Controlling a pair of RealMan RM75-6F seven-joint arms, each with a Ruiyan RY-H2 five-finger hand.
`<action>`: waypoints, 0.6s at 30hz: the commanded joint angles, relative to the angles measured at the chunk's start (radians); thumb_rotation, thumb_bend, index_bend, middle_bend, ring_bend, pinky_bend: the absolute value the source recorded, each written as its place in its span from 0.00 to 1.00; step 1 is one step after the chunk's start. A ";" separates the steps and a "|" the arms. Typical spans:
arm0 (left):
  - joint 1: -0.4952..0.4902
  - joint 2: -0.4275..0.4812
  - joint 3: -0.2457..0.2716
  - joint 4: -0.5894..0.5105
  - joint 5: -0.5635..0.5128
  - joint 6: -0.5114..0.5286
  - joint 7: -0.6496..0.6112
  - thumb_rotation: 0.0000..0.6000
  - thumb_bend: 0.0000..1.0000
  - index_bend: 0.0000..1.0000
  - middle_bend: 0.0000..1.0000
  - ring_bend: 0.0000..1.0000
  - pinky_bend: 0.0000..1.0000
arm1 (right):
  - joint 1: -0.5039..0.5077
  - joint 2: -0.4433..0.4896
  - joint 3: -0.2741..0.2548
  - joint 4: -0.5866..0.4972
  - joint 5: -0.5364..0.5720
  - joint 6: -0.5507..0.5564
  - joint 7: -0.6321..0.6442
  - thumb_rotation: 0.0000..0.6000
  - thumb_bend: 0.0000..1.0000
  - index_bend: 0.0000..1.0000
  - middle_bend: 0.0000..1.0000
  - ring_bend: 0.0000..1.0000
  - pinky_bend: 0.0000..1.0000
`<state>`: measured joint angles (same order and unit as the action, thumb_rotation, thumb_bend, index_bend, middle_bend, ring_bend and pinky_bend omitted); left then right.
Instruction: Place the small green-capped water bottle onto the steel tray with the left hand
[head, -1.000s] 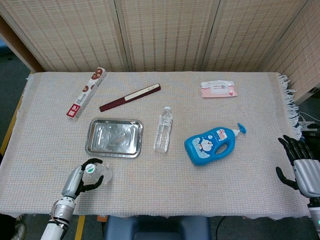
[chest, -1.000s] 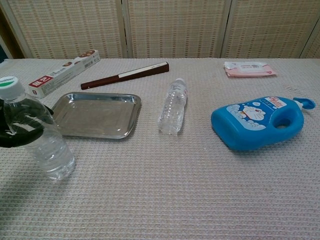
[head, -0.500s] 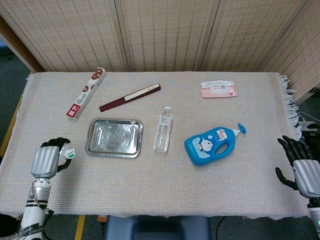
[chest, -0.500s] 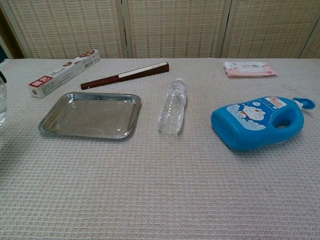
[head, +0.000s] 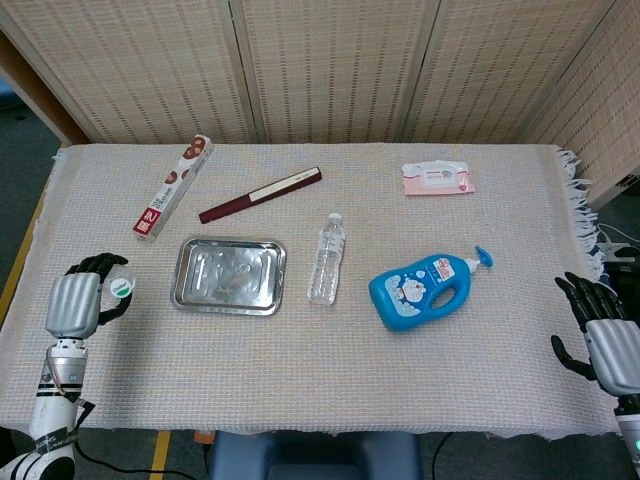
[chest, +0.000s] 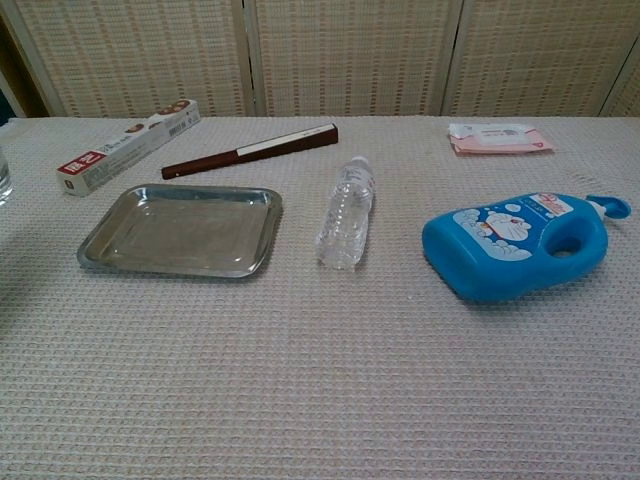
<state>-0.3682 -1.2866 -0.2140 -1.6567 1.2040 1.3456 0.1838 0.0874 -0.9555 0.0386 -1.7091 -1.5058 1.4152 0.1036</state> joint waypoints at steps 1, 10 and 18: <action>0.027 0.083 -0.087 -0.213 -0.057 -0.157 -0.500 1.00 0.40 0.47 0.56 0.47 0.43 | 0.000 0.001 -0.001 0.000 0.001 -0.002 -0.001 1.00 0.18 0.00 0.00 0.00 0.07; 0.032 0.158 -0.119 -0.233 0.013 -0.324 -0.926 1.00 0.40 0.47 0.56 0.47 0.43 | 0.002 0.007 -0.004 -0.004 0.004 -0.013 0.001 1.00 0.18 0.00 0.00 0.00 0.07; 0.006 0.014 -0.028 -0.034 0.150 -0.085 -0.329 1.00 0.40 0.49 0.57 0.47 0.43 | 0.004 0.012 -0.005 -0.005 0.001 -0.015 0.012 1.00 0.18 0.00 0.00 0.00 0.07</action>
<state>-0.3468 -1.2010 -0.2929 -1.8186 1.2270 1.1307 -0.7396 0.0911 -0.9436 0.0336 -1.7139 -1.5045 1.4001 0.1147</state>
